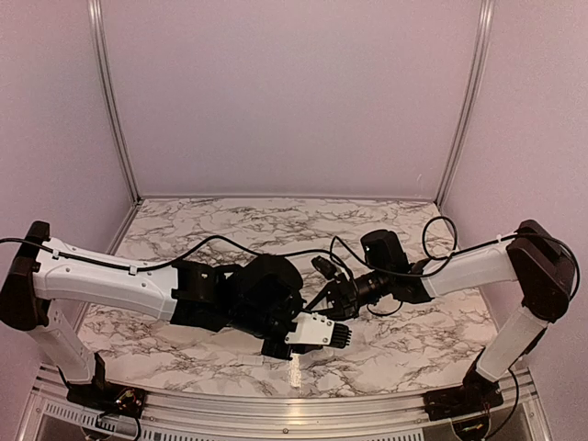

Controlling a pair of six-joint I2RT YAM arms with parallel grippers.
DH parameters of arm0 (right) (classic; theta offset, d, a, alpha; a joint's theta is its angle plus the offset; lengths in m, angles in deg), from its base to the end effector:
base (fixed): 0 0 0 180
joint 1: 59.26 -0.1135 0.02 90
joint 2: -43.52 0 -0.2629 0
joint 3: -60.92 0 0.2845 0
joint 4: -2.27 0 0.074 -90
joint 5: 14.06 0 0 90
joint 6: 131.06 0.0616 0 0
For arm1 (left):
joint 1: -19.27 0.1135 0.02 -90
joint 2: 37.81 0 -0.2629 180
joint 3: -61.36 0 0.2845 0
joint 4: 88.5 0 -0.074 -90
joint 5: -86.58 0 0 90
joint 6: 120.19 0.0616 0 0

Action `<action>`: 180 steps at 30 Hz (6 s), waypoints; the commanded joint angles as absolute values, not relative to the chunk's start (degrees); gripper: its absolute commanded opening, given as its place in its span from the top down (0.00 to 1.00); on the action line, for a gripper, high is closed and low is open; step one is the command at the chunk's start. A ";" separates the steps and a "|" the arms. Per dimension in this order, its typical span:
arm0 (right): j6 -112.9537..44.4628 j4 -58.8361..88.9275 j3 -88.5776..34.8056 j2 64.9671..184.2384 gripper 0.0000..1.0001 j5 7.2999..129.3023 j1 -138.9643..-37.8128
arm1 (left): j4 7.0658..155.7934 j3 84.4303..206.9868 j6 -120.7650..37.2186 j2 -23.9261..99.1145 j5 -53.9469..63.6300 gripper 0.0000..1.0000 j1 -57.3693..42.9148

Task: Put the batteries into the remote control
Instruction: Load the battery into the battery compartment, then move the battery to the center of the board.

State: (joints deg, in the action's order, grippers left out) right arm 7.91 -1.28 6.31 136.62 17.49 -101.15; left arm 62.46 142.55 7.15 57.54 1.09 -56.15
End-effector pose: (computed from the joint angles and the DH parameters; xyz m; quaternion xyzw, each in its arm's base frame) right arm 0.2210 0.2688 0.1381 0.1775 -0.7863 -0.5912 0.0254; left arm 0.1008 -0.4068 0.2130 0.7723 0.4947 -0.1636 0.3633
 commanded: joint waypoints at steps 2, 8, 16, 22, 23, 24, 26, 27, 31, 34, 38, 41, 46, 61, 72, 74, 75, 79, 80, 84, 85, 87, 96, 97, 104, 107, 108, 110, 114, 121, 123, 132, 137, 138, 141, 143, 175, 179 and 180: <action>7.06 -1.25 3.98 137.21 1.00 16.88 -101.65 | 61.95 143.94 7.05 59.43 1.72 0.77 -56.14; 7.10 -1.34 3.92 137.20 1.00 16.87 -101.70 | 61.42 143.97 6.32 60.08 2.08 0.83 -55.38; 7.28 -1.72 3.67 137.23 1.00 16.71 -101.93 | 61.25 143.57 4.29 60.28 4.54 0.87 -52.95; 7.27 -1.86 3.49 137.05 1.00 16.62 -102.31 | 61.26 143.50 3.74 60.87 5.49 0.90 -51.69; 7.28 -1.93 3.51 136.96 1.00 16.54 -102.31 | 61.28 143.43 3.65 61.01 5.52 0.90 -51.59; 7.47 -1.94 3.53 136.89 1.00 16.57 -102.28 | 61.23 143.40 3.60 61.13 5.54 0.90 -51.52; 7.49 -2.07 3.54 136.65 1.00 16.53 -102.33 | 61.07 143.42 3.24 61.52 5.82 0.90 -51.27; 7.53 -2.14 3.49 136.53 1.00 16.53 -102.33 | 61.05 143.34 3.06 61.58 5.83 0.91 -51.10; 8.22 -2.88 3.59 135.95 1.00 16.14 -102.28 | 60.72 143.11 2.45 62.25 5.89 0.93 -50.37; 9.75 -4.59 4.09 135.36 1.00 15.52 -102.28 | 60.20 143.14 2.39 62.85 5.44 0.94 -50.16; 11.39 -6.66 4.56 134.56 1.00 14.42 -102.33 | 60.29 142.42 2.48 63.55 4.83 0.95 -49.99; 12.59 -8.43 4.93 134.02 1.00 13.60 -102.33 | 60.94 142.01 2.58 64.23 4.43 0.95 -49.75; 12.97 -9.21 5.12 133.27 1.00 13.24 -102.33 | 61.03 141.35 2.52 64.59 4.58 0.97 -48.45; 16.26 -14.16 5.21 129.85 1.00 11.62 -102.33 | 65.84 134.70 -0.50 64.21 7.27 1.00 -45.92; 16.45 -15.56 4.80 127.36 1.00 11.40 -102.33 | 66.94 130.40 -3.86 61.87 7.22 1.00 -45.06; 16.87 -16.22 4.47 127.39 1.00 11.18 -102.33 | 66.97 129.94 -4.33 61.60 7.58 1.00 -45.06; 16.81 -16.22 4.12 127.37 1.00 11.09 -102.33 | 66.84 130.03 -4.61 61.57 7.85 1.00 -45.06; 16.34 -15.79 3.07 127.07 1.00 11.08 -102.32 | 67.46 130.21 -5.37 61.60 8.05 1.00 -45.05; 16.19 -15.44 3.13 126.98 1.00 11.27 -102.33 | 67.83 130.23 -5.55 61.44 7.59 1.00 -45.06; 13.44 -11.39 3.28 127.40 1.00 12.94 -102.09 | 70.49 130.17 -7.35 59.18 7.97 0.96 -45.34; 13.26 -11.02 3.45 127.67 1.00 13.26 -101.92 | 70.63 130.45 -7.55 58.60 7.73 0.94 -45.59; 13.19 -10.40 3.81 128.48 1.00 13.89 -101.53 | 70.52 131.22 -7.53 57.76 6.90 0.92 -46.40; 11.65 -7.29 4.11 130.32 1.00 15.90 -99.38 | 68.20 133.08 -6.13 56.62 3.61 0.89 -50.01; 11.53 -7.13 4.26 130.41 1.00 16.12 -99.11 | 68.48 132.94 -6.22 56.14 3.61 0.88 -50.13; 10.32 -6.97 4.93 131.57 1.00 17.00 -98.00 | 77.25 127.17 -9.44 48.51 4.42 0.71 -50.42; 9.08 -6.64 4.73 131.86 1.00 17.55 -97.72 | 83.15 123.86 -13.25 44.62 3.16 0.66 -50.43; 8.66 -6.72 4.72 131.81 1.00 17.83 -97.67 | 86.01 121.96 -15.14 42.62 1.91 0.63 -50.43; 7.56 -6.41 4.49 131.48 1.00 18.45 -97.47 | 93.21 117.68 -20.09 38.33 -1.84 0.47 -50.30; 5.08 -5.21 4.08 130.37 1.00 20.31 -97.19 | 105.92 110.40 -39.08 31.62 -14.57 0.01 -49.64; 0.10 -1.49 3.34 128.06 1.00 25.91 -97.12 | 97.98 115.47 -55.90 36.30 -18.54 0.01 -48.93; -0.68 -0.73 3.27 127.47 1.00 27.25 -97.14 | 93.94 119.26 -57.96 40.45 -18.23 0.01 -49.08; -2.19 1.02 3.87 125.44 1.00 30.94 -97.14 | 92.09 127.22 -61.65 52.34 -13.25 0.23 -50.46; -2.13 1.28 4.05 125.38 1.00 31.38 -97.14 | 90.22 130.55 -61.23 56.87 -12.14 0.36 -51.03; -2.11 1.18 4.16 125.35 1.00 31.30 -97.14 | 89.85 131.04 -61.09 57.45 -12.12 0.37 -51.04; -1.72 0.55 4.41 125.19 1.00 30.89 -97.14 | 88.50 132.42 -61.00 58.86 -12.96 0.43 -51.04; -1.81 0.43 4.49 124.86 1.00 30.77 -97.06 | 87.19 133.48 -61.23 59.86 -13.57 0.51 -51.04; -12.50 12.54 13.15 117.12 1.00 29.03 -71.18 | 60.68 155.74 -54.07 75.42 -11.37 0.46 -48.37; -12.99 13.30 13.61 116.25 1.00 28.83 -68.72 | 56.63 163.12 -53.74 82.19 -10.93 0.53 -48.58; -12.88 13.14 13.78 116.01 1.00 28.70 -68.23 | 55.49 164.98 -53.73 83.76 -10.98 0.54 -48.66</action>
State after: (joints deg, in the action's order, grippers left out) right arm -11.26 12.01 13.50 117.87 29.90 -70.20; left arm 63.34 159.12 -54.86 78.61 -12.00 -48.30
